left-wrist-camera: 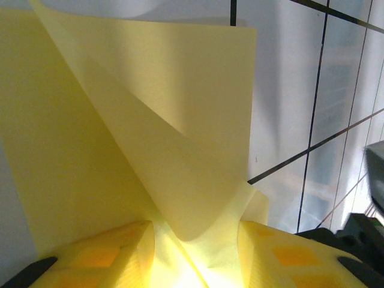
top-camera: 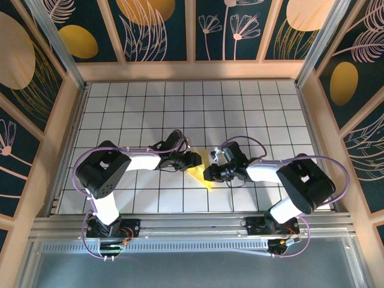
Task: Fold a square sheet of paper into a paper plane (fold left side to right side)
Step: Fourth fold the wing at the center of the table.
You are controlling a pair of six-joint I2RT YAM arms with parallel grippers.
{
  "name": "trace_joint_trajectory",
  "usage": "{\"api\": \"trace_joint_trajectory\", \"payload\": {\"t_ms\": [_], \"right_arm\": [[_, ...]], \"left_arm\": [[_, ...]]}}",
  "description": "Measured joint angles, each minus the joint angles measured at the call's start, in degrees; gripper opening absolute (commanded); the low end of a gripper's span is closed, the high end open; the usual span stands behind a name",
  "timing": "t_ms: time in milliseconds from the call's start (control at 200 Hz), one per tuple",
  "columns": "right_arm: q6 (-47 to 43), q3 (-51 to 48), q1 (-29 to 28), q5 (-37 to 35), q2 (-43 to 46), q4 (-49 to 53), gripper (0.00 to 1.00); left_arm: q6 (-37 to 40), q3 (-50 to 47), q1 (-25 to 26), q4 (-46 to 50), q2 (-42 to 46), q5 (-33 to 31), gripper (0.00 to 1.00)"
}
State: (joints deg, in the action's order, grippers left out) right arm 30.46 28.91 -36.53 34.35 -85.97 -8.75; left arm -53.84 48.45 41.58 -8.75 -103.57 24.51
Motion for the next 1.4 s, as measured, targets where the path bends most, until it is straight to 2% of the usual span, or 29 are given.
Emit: {"api": "trace_joint_trajectory", "payload": {"t_ms": [235, 425, 590, 841, 1401], "right_arm": [[-0.4, 0.0, 3.4, 1.3, 5.7, 0.7, 0.4], [-0.6, 0.0, 4.7, 2.4, 5.9, 1.0, 0.41], [-0.5, 1.2, 4.7, 4.0, 1.8, -0.2, 0.39], [-0.4, 2.3, 4.7, 5.2, -2.3, -2.5, 0.31], [-0.2, 2.9, 4.7, 4.3, -4.1, -3.1, 0.0]], "left_arm": [[0.0, 0.0, 0.0, 0.0, 0.0, -0.1, 0.41], [0.0, 0.0, 0.0, 0.0, 0.0, -0.1, 0.41], [0.0, 0.0, 0.0, 0.0, 0.0, -0.1, 0.41], [0.0, 0.0, 0.0, 0.0, 0.0, -0.1, 0.41], [0.0, 0.0, 0.0, 0.0, 0.0, -0.1, 0.41]]}}
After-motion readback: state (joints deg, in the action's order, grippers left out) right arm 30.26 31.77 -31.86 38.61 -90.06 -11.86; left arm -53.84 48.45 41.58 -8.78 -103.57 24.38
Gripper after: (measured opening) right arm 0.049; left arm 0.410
